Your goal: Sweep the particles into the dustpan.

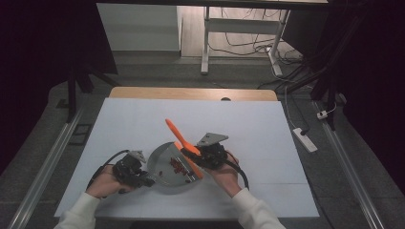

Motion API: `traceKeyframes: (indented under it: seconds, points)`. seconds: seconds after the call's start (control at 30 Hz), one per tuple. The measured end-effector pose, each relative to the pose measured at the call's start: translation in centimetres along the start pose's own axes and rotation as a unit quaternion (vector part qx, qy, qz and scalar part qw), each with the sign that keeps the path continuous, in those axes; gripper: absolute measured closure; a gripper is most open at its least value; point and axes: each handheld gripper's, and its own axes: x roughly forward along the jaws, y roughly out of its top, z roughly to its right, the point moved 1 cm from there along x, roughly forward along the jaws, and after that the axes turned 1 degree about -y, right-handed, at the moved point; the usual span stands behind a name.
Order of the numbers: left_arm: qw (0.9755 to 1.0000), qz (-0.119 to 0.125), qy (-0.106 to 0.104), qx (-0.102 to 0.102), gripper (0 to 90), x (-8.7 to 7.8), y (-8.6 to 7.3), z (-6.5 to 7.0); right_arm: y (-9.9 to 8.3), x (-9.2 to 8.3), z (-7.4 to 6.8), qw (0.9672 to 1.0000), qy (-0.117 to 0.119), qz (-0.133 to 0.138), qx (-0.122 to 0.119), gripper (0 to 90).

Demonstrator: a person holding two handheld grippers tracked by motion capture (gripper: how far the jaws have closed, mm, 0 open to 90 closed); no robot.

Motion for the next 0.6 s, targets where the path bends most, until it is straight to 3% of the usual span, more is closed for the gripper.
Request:
traceKeyframes:
  seconds: [0.13, 0.27, 0.4, 0.53, 0.6]
  points:
    - [1.0, -0.001, 0.002, 0.001, 61.8, 0.0, 0.0, 0.0, -0.5, -0.5, 1.6, 0.9995, -0.026, -0.008, 0.013, 69.9]
    - [1.0, 0.001, 0.003, 0.001, 61.9, 0.0, 0.0, 0.0, -1.0, -0.2, 2.6, 0.999, -0.029, -0.022, 0.026, 69.9]
    - [1.0, 0.002, 0.005, 0.003, 61.8, 0.0, 0.0, 0.1, -1.5, 0.6, 2.6, 0.9985, -0.027, -0.04, 0.025, 69.9]
    - [1.0, 0.003, 0.005, 0.003, 61.8, 0.0, 0.0, 0.1, -1.4, 0.9, 2.1, 0.9988, -0.022, -0.038, 0.023, 69.9]
    - [1.0, 0.003, 0.005, 0.003, 61.8, 0.0, 0.0, 0.1, -1.2, 1.1, 1.2, 0.9991, -0.005, -0.036, 0.02, 69.9]
